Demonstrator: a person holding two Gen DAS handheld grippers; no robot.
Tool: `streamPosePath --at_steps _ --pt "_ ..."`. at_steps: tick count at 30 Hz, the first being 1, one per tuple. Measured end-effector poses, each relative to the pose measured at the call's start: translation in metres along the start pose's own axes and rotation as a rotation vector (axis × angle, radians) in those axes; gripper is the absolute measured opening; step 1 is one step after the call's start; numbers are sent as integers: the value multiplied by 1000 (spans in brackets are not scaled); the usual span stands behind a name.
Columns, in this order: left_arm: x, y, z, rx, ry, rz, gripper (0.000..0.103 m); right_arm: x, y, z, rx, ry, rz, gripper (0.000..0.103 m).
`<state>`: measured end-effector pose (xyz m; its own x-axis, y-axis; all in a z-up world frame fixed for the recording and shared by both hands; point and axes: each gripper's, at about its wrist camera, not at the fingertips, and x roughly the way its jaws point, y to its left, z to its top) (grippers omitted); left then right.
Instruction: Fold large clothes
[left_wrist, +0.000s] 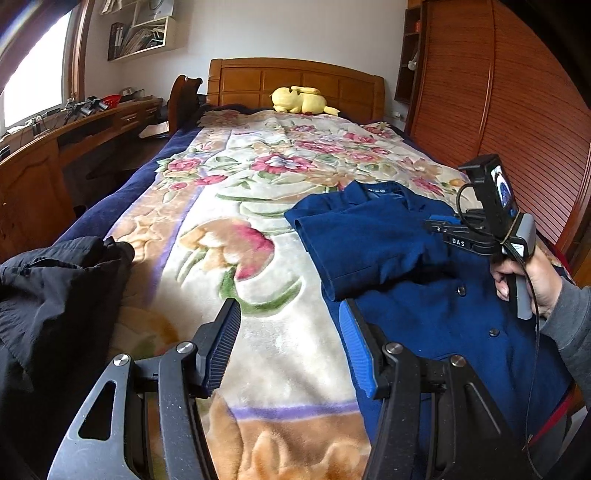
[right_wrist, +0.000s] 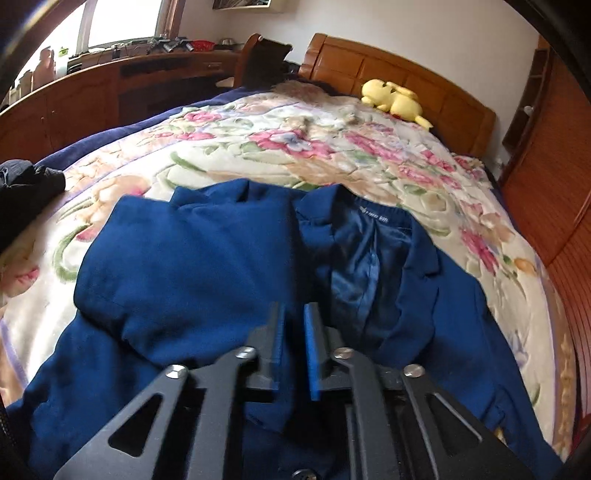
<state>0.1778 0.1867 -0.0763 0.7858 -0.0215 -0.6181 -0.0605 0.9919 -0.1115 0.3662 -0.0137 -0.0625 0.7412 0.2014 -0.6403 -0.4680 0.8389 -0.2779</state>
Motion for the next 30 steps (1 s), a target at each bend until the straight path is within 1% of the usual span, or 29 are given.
streamPosePath --at_steps 1,2,3,4,6,8,9,15,19,21,23,24,26,27,28,30 --pt "2 -1 0 1 3 -1 57 -4 1 2 -4 -13 -6 44" --pt "3 -2 0 2 5 -2 57 -7 4 6 -10 -30 -4 54" --pt "4 -2 0 3 8 -1 57 -10 9 7 -16 -44 3 67" --pt "5 -3 0 4 11 -1 57 -13 13 6 -22 -55 21 69" --pt "6 -4 0 7 14 -2 57 -14 20 5 -26 -57 82 69" --pt "7 -5 0 9 17 -2 57 -8 29 4 -29 -45 194 69" --pt "8 -5 0 9 18 -2 57 -6 38 3 -38 -41 230 69" --pt "9 -5 1 10 22 0 57 20 85 -2 -94 9 366 69" --pt "10 -4 0 8 21 1 57 33 99 -5 -110 42 405 69" --pt "11 -3 -1 8 19 7 57 42 106 -7 -120 74 403 69" --pt "11 -3 -2 14 19 5 57 52 107 -10 -133 122 381 69" --pt "12 -2 -3 15 21 4 57 53 107 -10 -129 125 383 67" --pt "12 -4 -6 20 27 5 57 46 101 -11 -119 103 381 41" --pt "12 -5 -7 23 29 4 57 45 101 -8 -110 93 389 19" --pt "13 -7 -8 26 32 2 57 40 100 -8 -102 77 387 10" --pt "14 -14 -10 40 39 -5 57 28 91 -11 -95 36 386 6"
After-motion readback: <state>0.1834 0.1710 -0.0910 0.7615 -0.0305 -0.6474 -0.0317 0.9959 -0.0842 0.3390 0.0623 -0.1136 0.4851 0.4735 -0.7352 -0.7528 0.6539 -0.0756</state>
